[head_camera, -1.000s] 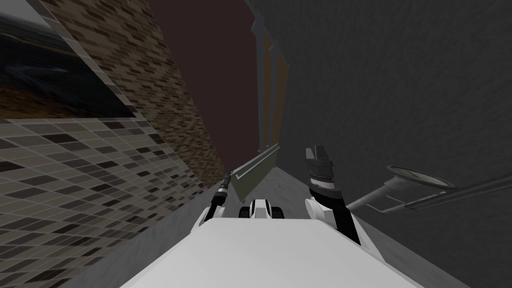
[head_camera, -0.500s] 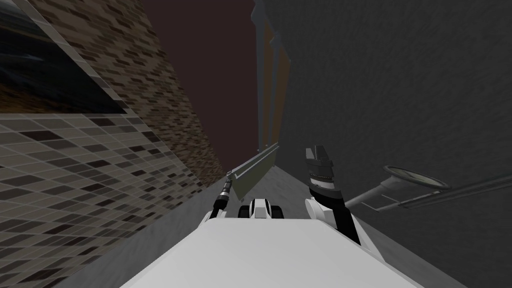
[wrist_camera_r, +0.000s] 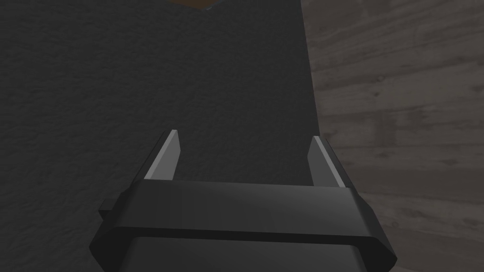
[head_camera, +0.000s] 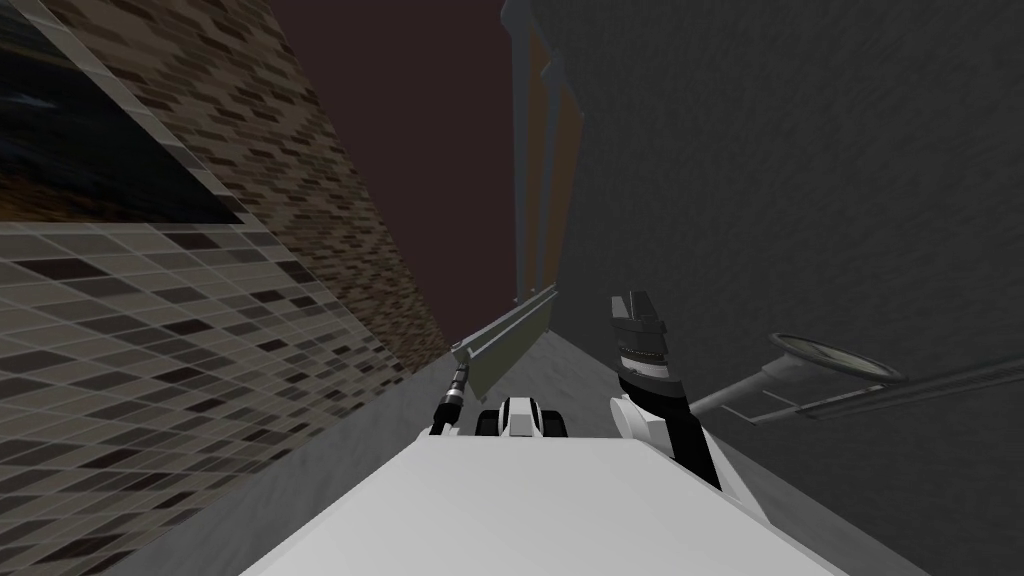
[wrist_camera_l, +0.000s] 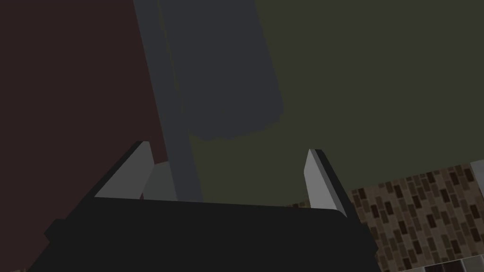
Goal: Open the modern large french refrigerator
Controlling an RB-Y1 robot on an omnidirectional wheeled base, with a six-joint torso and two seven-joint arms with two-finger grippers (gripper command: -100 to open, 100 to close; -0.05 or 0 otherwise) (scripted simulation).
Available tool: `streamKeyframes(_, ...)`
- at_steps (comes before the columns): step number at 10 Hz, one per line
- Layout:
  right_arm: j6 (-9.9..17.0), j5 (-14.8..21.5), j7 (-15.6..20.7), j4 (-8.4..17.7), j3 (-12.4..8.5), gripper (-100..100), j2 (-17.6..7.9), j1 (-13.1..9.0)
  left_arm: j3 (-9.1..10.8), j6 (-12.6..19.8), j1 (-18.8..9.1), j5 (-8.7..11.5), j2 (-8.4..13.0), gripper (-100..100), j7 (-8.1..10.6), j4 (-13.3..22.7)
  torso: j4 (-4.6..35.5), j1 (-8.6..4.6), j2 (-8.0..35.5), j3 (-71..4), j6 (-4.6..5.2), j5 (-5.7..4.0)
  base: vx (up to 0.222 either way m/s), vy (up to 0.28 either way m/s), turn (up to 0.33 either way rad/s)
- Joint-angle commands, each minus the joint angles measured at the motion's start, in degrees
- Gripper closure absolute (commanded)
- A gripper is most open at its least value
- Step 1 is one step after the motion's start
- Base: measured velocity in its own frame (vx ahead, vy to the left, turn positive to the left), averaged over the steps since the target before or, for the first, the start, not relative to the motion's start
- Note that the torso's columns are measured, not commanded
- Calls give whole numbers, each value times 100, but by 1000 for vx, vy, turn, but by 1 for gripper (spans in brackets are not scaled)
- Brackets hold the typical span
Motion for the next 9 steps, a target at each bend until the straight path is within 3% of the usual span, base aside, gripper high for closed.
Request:
streamKeyframes(1, 0, 0, 0, 0, 0, 0, 0, 0, 2, -8, -40, -8, -343, -100, -2, 264, -1, 0, -4, -2, 1, 1, -4, -15, 1)
streamKeyframes(3, 0, 0, 0, 0, 0, 0, 0, 0, 3, -41, -37, -9, -294, -100, -10, 264, -2, 5, -7, -4, 0, 1, -1, -4, 0)
streamKeyframes(4, 0, 0, 0, 0, 0, 0, 0, 0, 4, -41, -38, -8, -292, 100, -9, 263, -2, 6, -6, -4, 0, 2, 0, 0, 0)
streamKeyframes(9, 0, 0, 0, 0, 1, 0, 1, -2, -78, 96, 127, -60, -377, 100, -57, -18, -16, 2, -5, 0, 0, 11, -120, -103, 10)
